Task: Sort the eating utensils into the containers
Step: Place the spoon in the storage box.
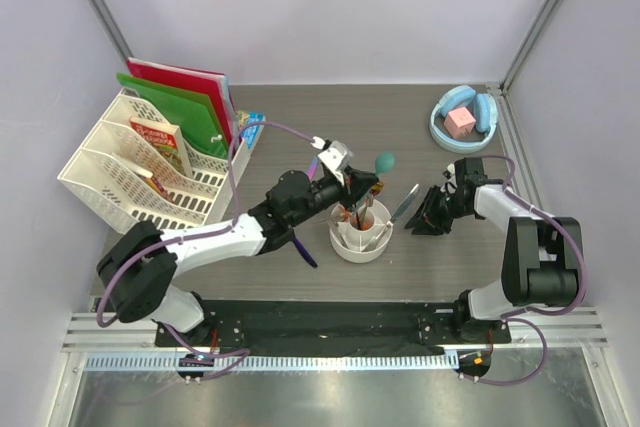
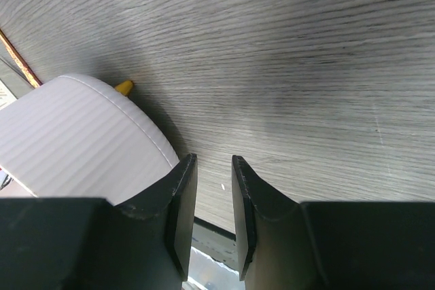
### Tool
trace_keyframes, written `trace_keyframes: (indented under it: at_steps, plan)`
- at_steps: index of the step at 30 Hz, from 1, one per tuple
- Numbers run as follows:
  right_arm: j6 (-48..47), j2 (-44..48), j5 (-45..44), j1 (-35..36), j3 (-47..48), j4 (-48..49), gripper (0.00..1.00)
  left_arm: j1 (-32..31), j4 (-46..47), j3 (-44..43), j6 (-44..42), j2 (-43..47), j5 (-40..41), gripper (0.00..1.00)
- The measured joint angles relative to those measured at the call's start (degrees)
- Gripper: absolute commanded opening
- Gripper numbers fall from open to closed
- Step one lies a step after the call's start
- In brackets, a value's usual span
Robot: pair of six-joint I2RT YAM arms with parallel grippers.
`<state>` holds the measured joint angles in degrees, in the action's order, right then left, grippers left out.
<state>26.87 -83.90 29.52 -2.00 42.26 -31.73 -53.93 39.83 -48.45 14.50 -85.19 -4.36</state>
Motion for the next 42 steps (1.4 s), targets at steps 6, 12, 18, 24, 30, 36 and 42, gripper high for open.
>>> trace_keyframes:
  at_steps: [6, 12, 18, 24, 30, 36, 42]
  plan:
    - [-0.15, -0.9, 0.0, 0.0, 0.0, 0.0, 0.32, 0.0, 4.07, 2.25, 0.04, 1.88, 0.59, 0.0]
    - [-0.26, -1.92, -0.02, 0.0, -0.09, -0.04, 0.32, 0.0, 10.73, 7.17, 2.69, 0.52, 1.25, 0.0]
    - [-0.52, -1.92, -0.17, 0.0, -0.09, -0.2, 0.33, 0.0, 16.0, 10.21, 4.37, -0.26, 3.45, 0.0]
    - [-1.36, -2.01, -0.57, 0.0, -0.09, -0.83, 0.33, 0.0, 22.12, 10.27, 4.59, -1.25, 5.49, 0.0]
    - [-1.97, -2.38, -1.22, 0.0, -0.09, -1.84, 0.33, 0.0, 24.22, 10.27, 4.85, -1.7, 5.9, 0.0]
    - [-2.54, -2.38, -1.4, 0.0, -0.07, -2.27, 0.33, 0.0, 27.26, 10.01, 5.35, -6.84, 5.9, 0.0]
    - [-2.58, -2.38, -1.33, 0.0, -0.07, -2.54, 0.33, 0.0, 32.85, 11.65, 7.58, -9.51, 6.32, 0.0]
